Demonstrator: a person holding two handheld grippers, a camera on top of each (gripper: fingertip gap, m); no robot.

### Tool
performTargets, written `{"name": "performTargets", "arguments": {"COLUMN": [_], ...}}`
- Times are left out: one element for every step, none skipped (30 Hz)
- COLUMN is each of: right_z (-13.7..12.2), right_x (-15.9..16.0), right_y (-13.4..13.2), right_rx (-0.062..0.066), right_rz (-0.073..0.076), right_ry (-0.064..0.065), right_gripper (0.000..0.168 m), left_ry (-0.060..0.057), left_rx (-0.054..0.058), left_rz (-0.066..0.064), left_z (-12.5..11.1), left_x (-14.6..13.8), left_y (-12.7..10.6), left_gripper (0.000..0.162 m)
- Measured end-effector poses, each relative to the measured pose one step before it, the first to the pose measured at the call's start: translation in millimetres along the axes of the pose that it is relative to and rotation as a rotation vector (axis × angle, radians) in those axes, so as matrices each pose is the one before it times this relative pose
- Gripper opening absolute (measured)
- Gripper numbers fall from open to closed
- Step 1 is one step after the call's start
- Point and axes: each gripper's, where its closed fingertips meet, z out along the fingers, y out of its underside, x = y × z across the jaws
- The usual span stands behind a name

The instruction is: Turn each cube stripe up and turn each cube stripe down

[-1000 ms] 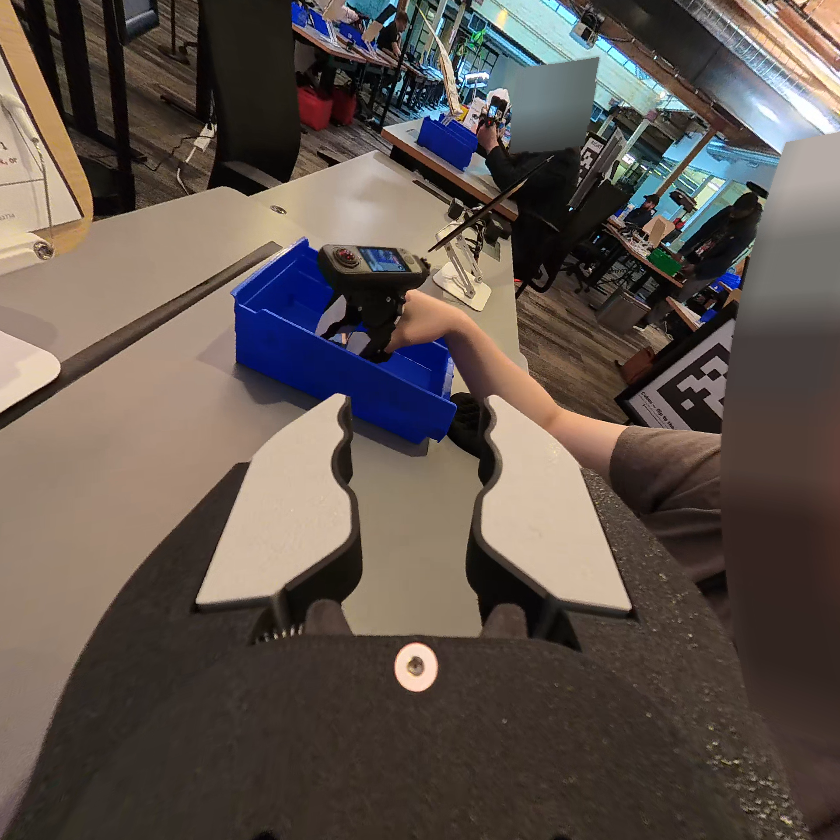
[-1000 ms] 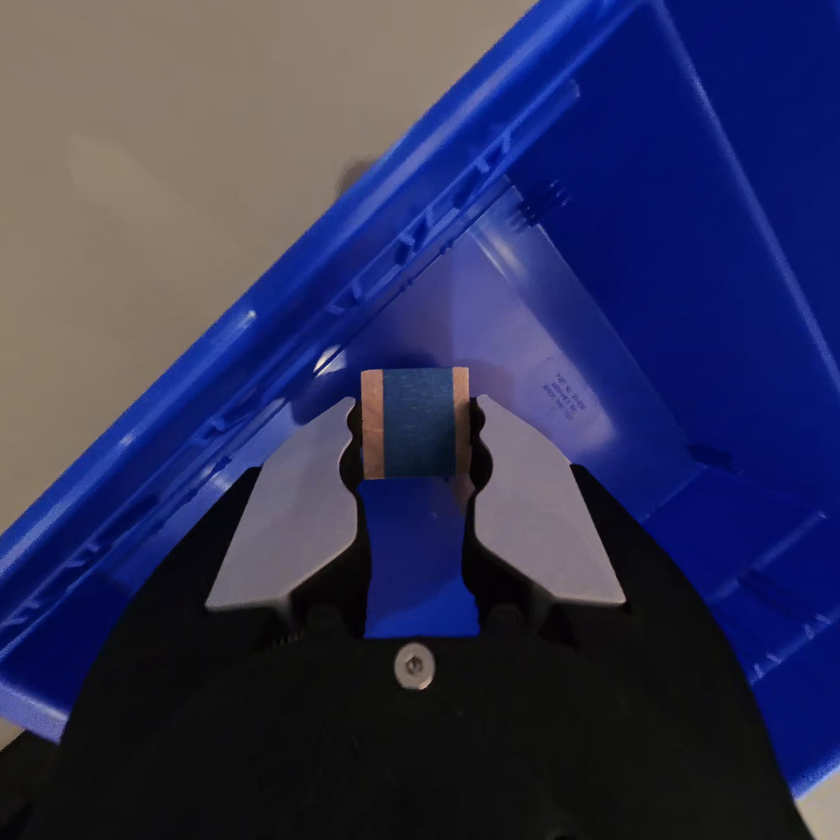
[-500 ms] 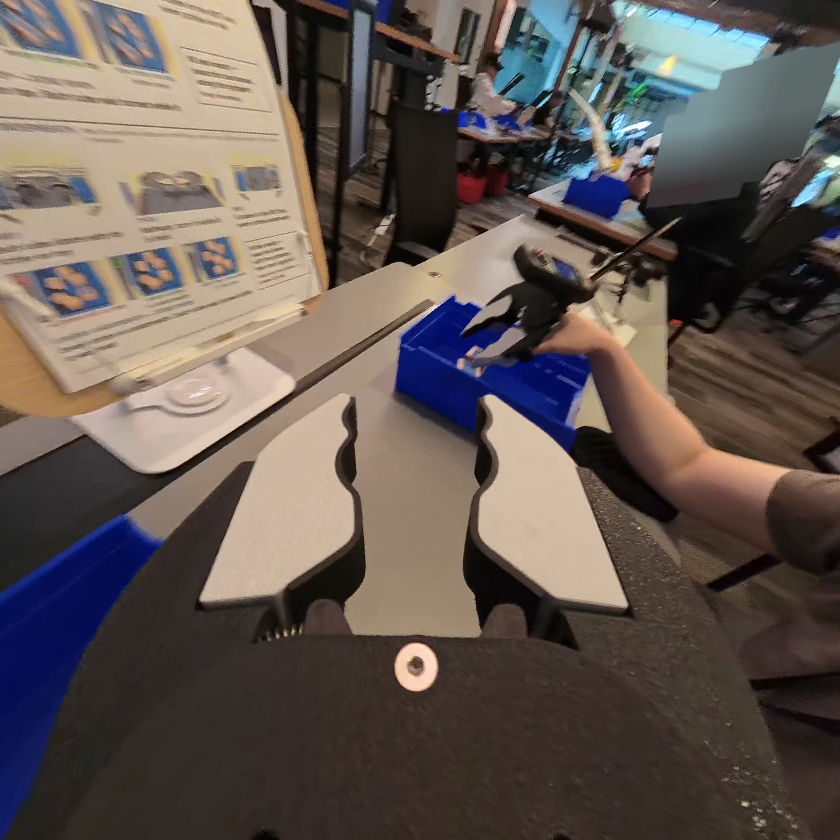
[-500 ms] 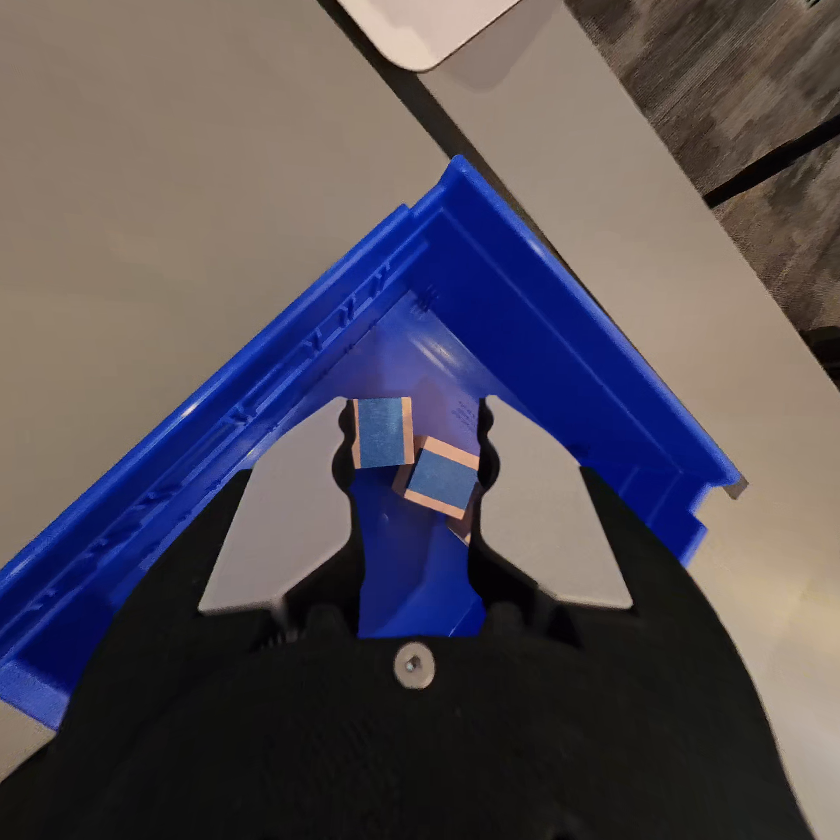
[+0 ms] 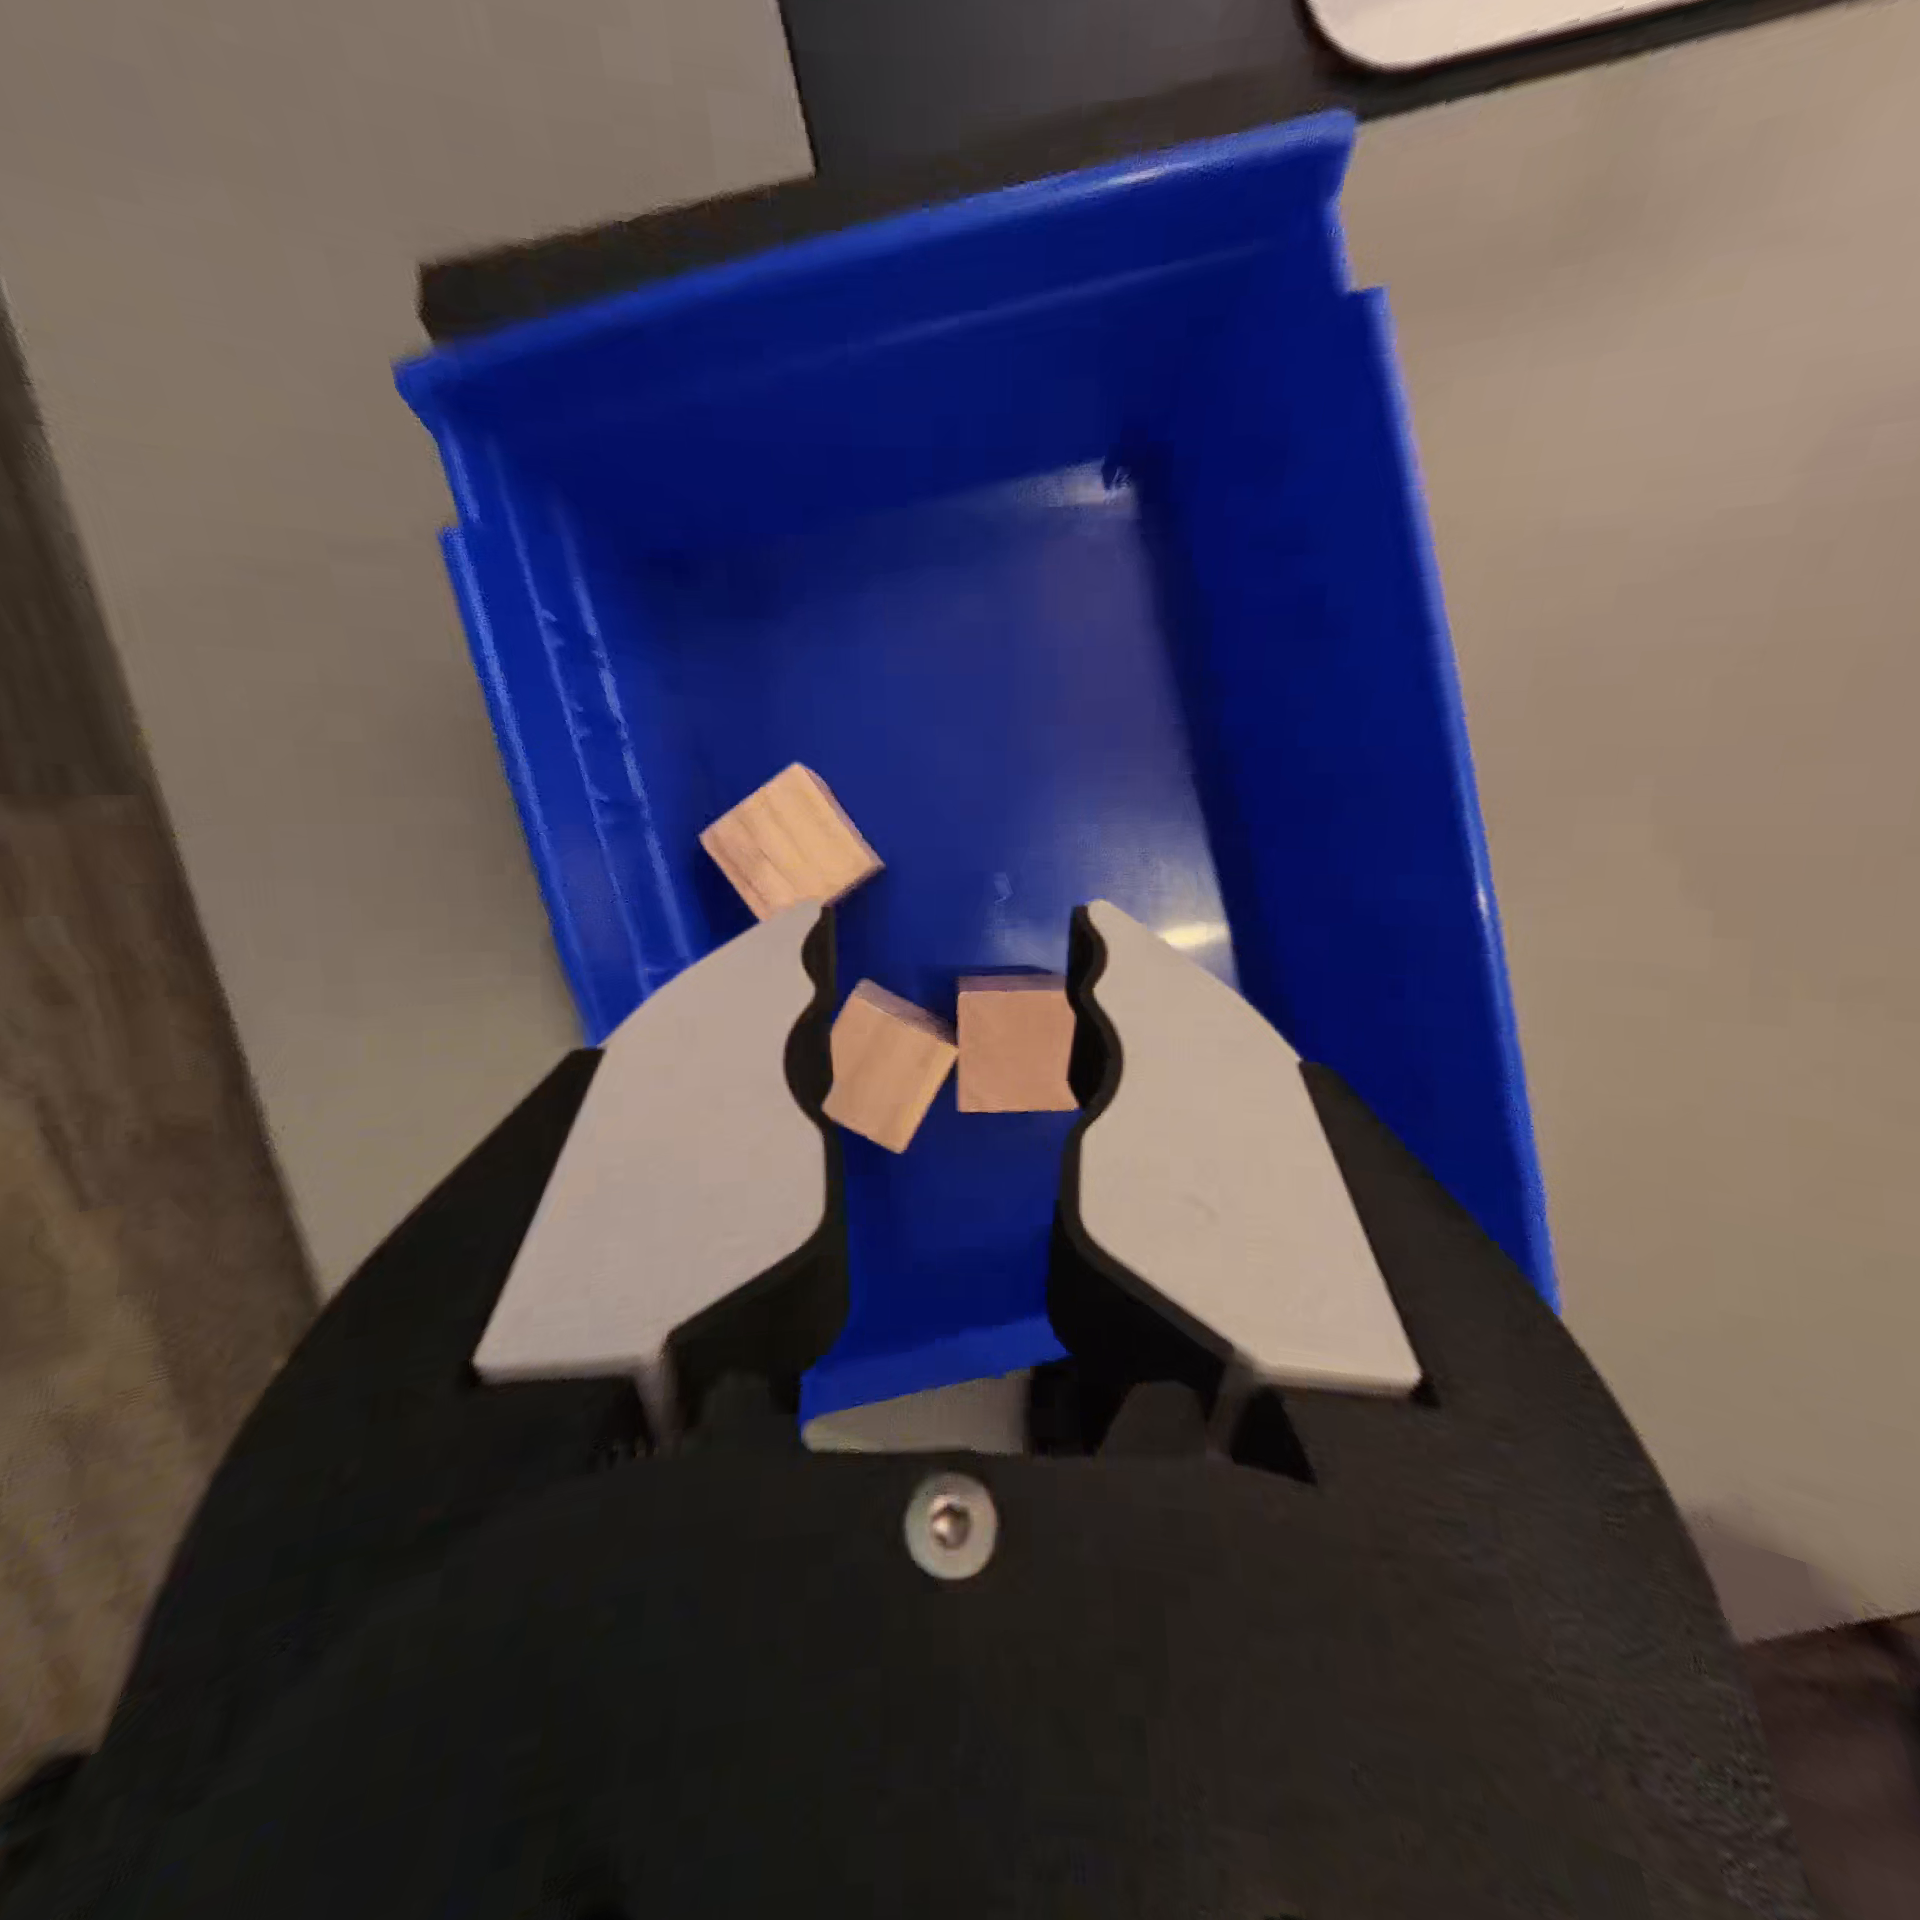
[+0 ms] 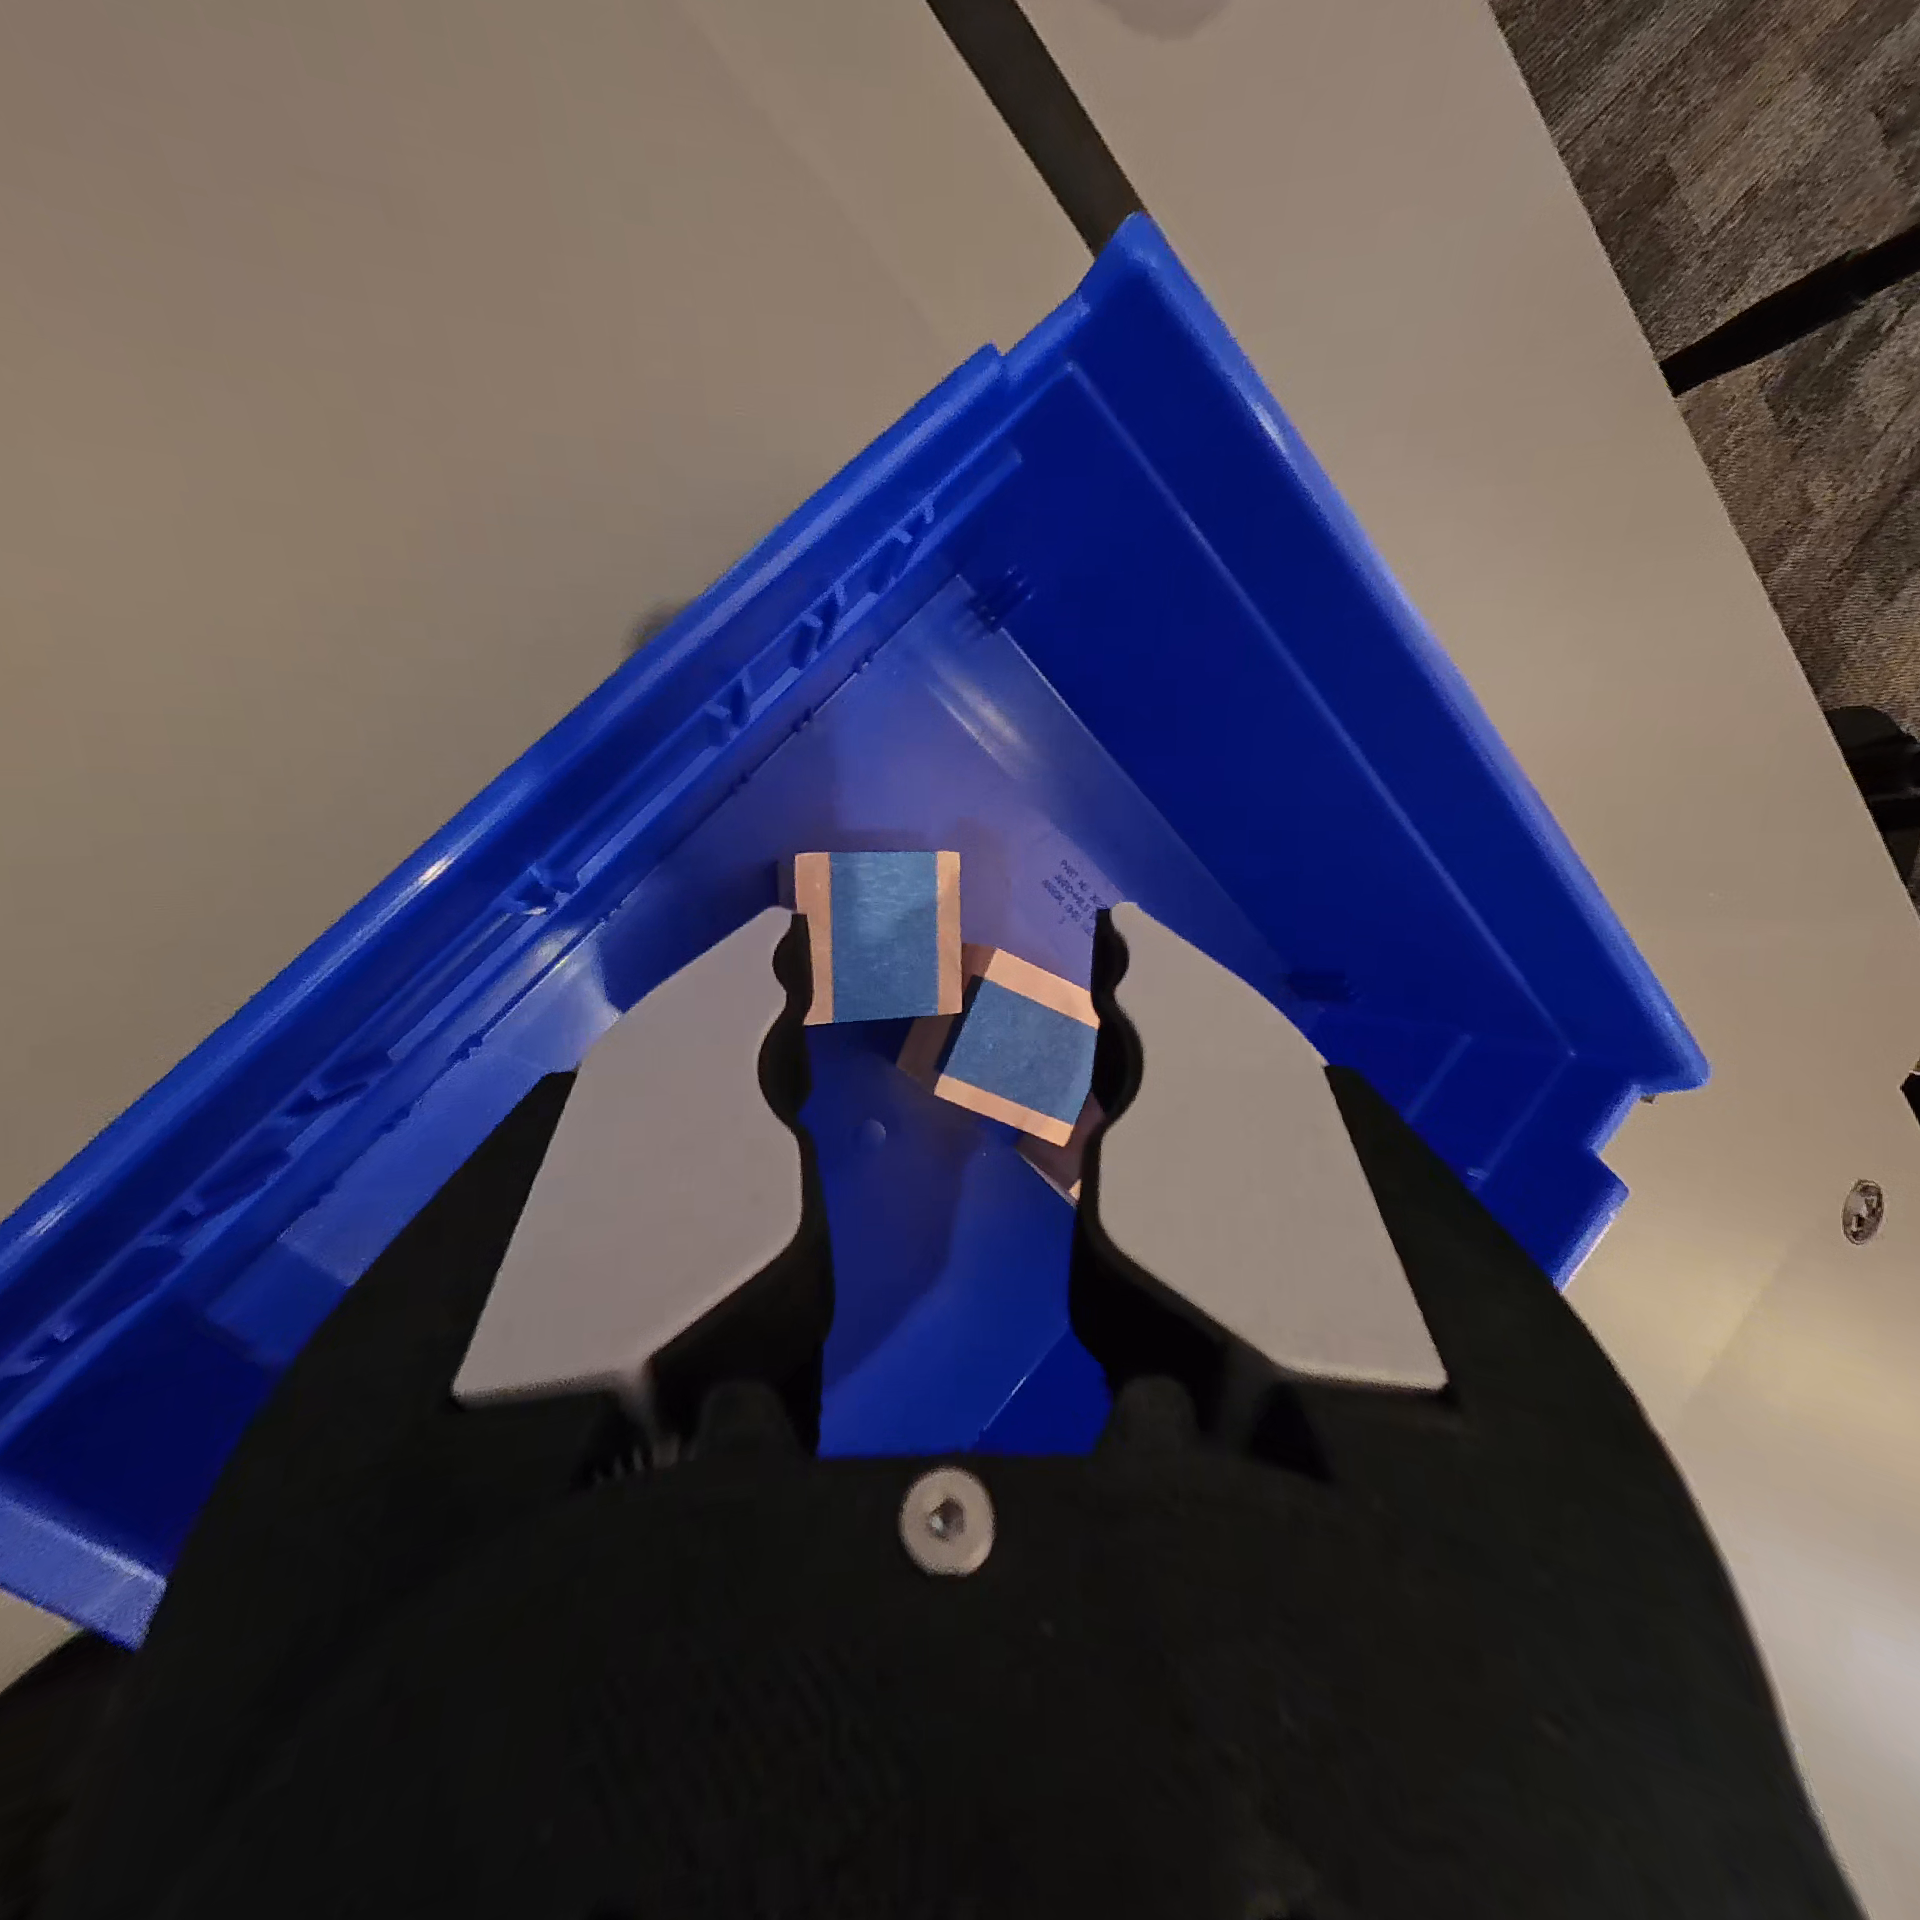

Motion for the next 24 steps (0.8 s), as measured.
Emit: {"name": "performTargets", "arguments": {"right_z": [0.13, -0.22, -0.16, -0.22, 0.13, 0.33, 0.55, 0.59, 0.65, 0.48, 0.38, 0.30, 0.28, 0.38, 0.43, 0.36, 0.32, 0.38, 0.28, 0.29, 0.20, 0.19, 0.15, 0.22], "right_x": [-0.40, 0.06, 0.31, 0.12, 0.00, -0.02, 0.52, 0.56, 0.16, -0.30, -0.38, -0.52, -0.61, -1.14, -1.12, -0.48, -0.36, -0.73, -0.77, -0.58, -0.99, -1.47, -0.86, -0.23], "right_y": [0.40, 0.07, -0.13, 0.09, 0.53, 0.93, 0.94, 0.82, 0.44, 0.45, 0.39, 0.54, 0.42, 0.18, 0.16, 0.00, 0.16, 0.13, 0.29, 0.39, 0.27, 0.12, 0.13, 0.00], "right_rx": [-0.0032, -0.0008, 0.0013, 0.0014, -0.0009, -0.0031, -0.0043, -0.0041, -0.0036, -0.0040, -0.0047, -0.0059, -0.0047, -0.0035, -0.0029, -0.0022, -0.0033, -0.0038, -0.0040, -0.0048, -0.0035, -0.0019, -0.0025, -0.0024], "right_rz": [-0.0035, -0.0005, 0.0019, 0.0029, 0.0025, 0.0012, 0.0001, 0.0006, 0.0016, -0.0008, -0.0024, -0.0018, -0.0010, -0.0005, -0.0028, -0.0052, -0.0042, -0.0017, 0.0001, 0.0016, 0.0005, -0.0006, 0.0006, -0.0010], "right_ry": [0.0002, 0.0015, 0.0007, -0.0016, -0.0026, -0.0022, 0.0016, 0.0028, 0.0008, -0.0003, 0.0007, 0.0000, -0.0010, -0.0044, -0.0036, 0.0007, 0.0012, -0.0014, -0.0030, -0.0023, -0.0051, -0.0073, -0.0038, 0.0001], "right_gripper": [0.053, 0.053, 0.053, 0.053, 0.053, 0.053, 0.053, 0.053, 0.053, 0.053, 0.053, 0.053, 0.053, 0.053, 0.053, 0.053, 0.053, 0.053, 0.054, 0.054, 0.054, 0.053, 0.053, 0.053], "left_ry": [0.0108, -0.0163, -0.0311, -0.0133, 0.0065, 0.0193, 0.0213, 0.0123, -0.0039, -0.0072, -0.0062, -0.0129, -0.0131, -0.0092, -0.0035, -0.0001, -0.0066, -0.0102, -0.0129, -0.0169, -0.0173, -0.0035, 0.0044, 0.0035], "left_rx": [-0.0150, -0.0243, -0.0266, -0.0339, -0.0277, -0.0200, -0.0201, -0.0184, -0.0193, -0.0227, -0.0190, -0.0121, -0.0049, -0.0031, -0.0025, -0.0072, -0.0116, -0.0130, -0.0169, -0.0141, -0.0087, -0.0099, -0.0064, -0.0040], "left_rz": [-0.0463, -0.0290, -0.0274, -0.0291, -0.0268, -0.0235, -0.0219, -0.0197, -0.0190, -0.0139, -0.0058, 0.0008, -0.0008, -0.0053, -0.0073, -0.0023, 0.0016, 0.0005, -0.0061, -0.0069, -0.0040, -0.0024, -0.0037, -0.0024], "left_z": [7.10, 6.69, 6.78, 6.97, 6.77, 6.29, 5.60, 5.15, 4.98, 4.88, 4.47, 3.63, 2.58, 1.94, 1.77, 2.38, 2.83, 3.40, 3.77, 3.50, 3.25, 2.95, 2.37, 1.96], "left_x": [-1.13, -4.76, -6.50, -4.04, -1.31, 0.49, 0.45, -0.81, -3.03, -3.22, -2.56, -3.15, -2.76, -2.19, -1.00, -0.13, -0.54, -1.12, -2.18, -2.73, -2.94, -0.92, 0.36, 0.76], "left_y": [-0.11, 0.84, 2.15, 3.30, 2.09, 1.03, 0.93, 1.09, 1.54, 2.18, 1.34, 0.10, -0.60, -0.62, -0.52, 0.15, 0.53, 0.76, 1.17, 0.43, -0.12, 0.21, -0.15, -0.74], "left_gripper": [0.042, 0.044, 0.046, 0.048, 0.050, 0.049, 0.050, 0.050, 0.051, 0.051, 0.052, 0.053, 0.055, 0.056, 0.055, 0.056, 0.058, 0.060, 0.061, 0.063, 0.065, 0.063, 0.062, 0.063]}}
